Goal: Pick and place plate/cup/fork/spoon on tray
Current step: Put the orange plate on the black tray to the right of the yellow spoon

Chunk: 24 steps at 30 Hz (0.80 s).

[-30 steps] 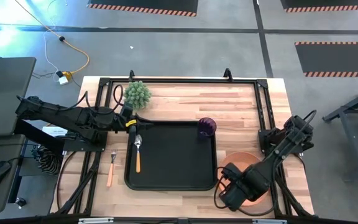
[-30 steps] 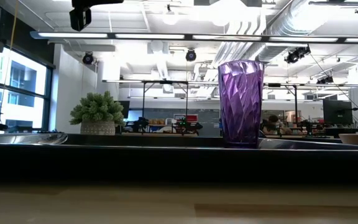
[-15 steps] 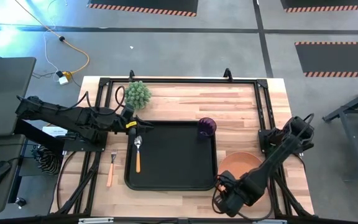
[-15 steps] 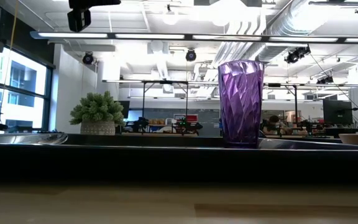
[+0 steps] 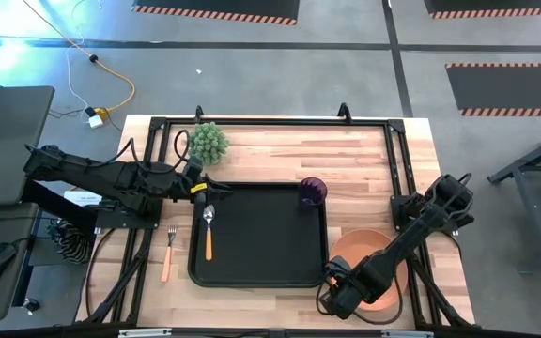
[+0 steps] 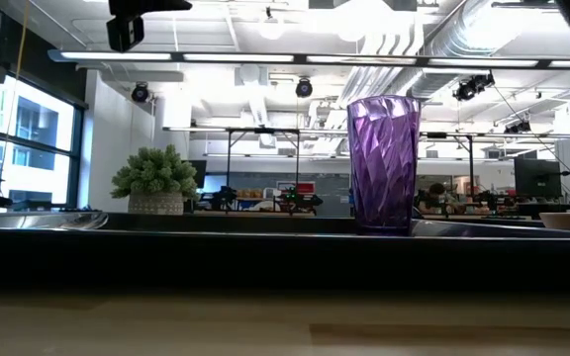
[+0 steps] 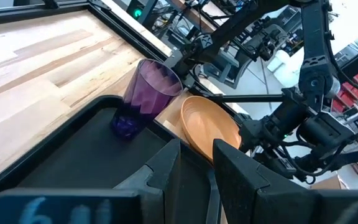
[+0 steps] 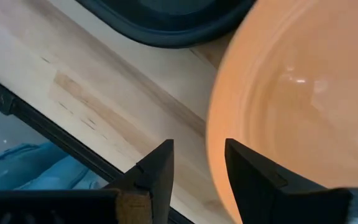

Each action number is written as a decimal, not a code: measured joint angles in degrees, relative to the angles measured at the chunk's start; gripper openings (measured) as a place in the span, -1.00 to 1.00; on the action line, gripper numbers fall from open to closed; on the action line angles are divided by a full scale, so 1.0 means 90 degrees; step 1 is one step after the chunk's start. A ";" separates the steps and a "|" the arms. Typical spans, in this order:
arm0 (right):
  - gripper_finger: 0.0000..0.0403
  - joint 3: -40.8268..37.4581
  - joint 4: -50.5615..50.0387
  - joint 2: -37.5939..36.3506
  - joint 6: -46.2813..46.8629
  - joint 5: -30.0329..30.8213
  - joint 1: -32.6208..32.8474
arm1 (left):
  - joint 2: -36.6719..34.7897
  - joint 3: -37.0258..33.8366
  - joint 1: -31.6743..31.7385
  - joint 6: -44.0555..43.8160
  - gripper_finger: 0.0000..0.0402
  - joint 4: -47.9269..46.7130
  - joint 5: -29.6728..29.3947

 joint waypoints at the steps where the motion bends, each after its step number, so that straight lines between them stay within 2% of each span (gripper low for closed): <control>1: -0.33 -0.0040 0.0082 0.0002 -0.0035 -0.0016 -0.0021 | -0.0002 0.0000 0.0000 0.0000 -0.58 -0.0011 0.0000; 9: -0.33 -0.0071 0.0224 0.0476 -0.0371 -0.0518 -0.0185 | 0.0000 0.0000 0.0002 0.0000 -0.58 -0.0065 -0.0002; 16: -0.38 -0.0073 0.0267 0.0680 -0.0099 -0.0548 -0.0206 | 0.0000 0.0000 0.0002 -0.0002 -0.58 -0.0080 -0.0007; 20: -0.54 -0.0073 0.0268 0.0680 0.0133 -0.0546 -0.0206 | 0.0000 0.0000 0.0002 -0.0002 -0.58 -0.0080 -0.0010; 24: -0.82 -0.0070 0.0272 0.0677 0.0342 -0.0563 -0.0206 | -0.0001 0.0000 0.0002 -0.0002 -0.58 -0.0077 -0.0010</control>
